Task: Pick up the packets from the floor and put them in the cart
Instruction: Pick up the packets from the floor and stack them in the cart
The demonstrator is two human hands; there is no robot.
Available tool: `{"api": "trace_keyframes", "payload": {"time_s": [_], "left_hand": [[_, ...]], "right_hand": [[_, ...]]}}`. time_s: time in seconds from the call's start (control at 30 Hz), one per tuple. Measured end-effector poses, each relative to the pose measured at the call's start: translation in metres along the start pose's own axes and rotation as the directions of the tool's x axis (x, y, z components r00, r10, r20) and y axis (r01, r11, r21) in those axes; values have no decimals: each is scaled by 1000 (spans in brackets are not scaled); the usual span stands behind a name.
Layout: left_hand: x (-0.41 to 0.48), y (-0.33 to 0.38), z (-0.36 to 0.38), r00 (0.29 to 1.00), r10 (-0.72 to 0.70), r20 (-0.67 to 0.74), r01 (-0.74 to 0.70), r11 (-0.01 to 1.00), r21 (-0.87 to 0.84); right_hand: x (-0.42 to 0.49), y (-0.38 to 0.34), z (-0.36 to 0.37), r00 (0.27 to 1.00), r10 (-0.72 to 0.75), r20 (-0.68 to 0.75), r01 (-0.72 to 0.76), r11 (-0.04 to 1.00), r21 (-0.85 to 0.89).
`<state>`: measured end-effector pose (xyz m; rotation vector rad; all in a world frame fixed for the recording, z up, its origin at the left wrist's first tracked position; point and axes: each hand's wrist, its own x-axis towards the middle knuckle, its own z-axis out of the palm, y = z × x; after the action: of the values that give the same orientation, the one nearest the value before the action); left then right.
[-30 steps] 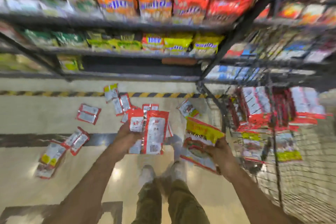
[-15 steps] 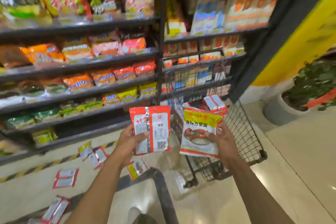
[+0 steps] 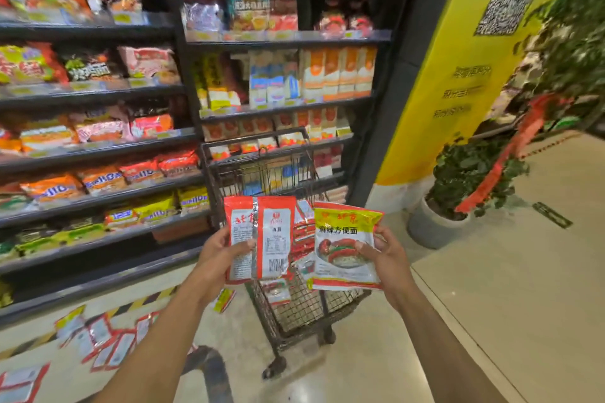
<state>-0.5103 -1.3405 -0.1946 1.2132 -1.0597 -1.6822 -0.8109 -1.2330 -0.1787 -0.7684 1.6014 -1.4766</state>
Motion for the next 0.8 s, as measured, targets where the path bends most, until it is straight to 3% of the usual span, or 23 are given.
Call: {"api": "trace_keyframes", "payload": {"time_s": [0.3,0.6,0.8], "left_hand": [[32,-17,39,998,-61,-30,59,997,-39],[148,-66,45,983,-145,-115,127,980,-153],[223,-114,46,935,-303,-183,270,945,-187]], "right_hand": [[41,11,-41,994,35,-105,-33,999,24],[158,45,-30,992,91,-85,-103,982,-160],[244,81,-2,971,230,-71,-241,932,-271]]}}
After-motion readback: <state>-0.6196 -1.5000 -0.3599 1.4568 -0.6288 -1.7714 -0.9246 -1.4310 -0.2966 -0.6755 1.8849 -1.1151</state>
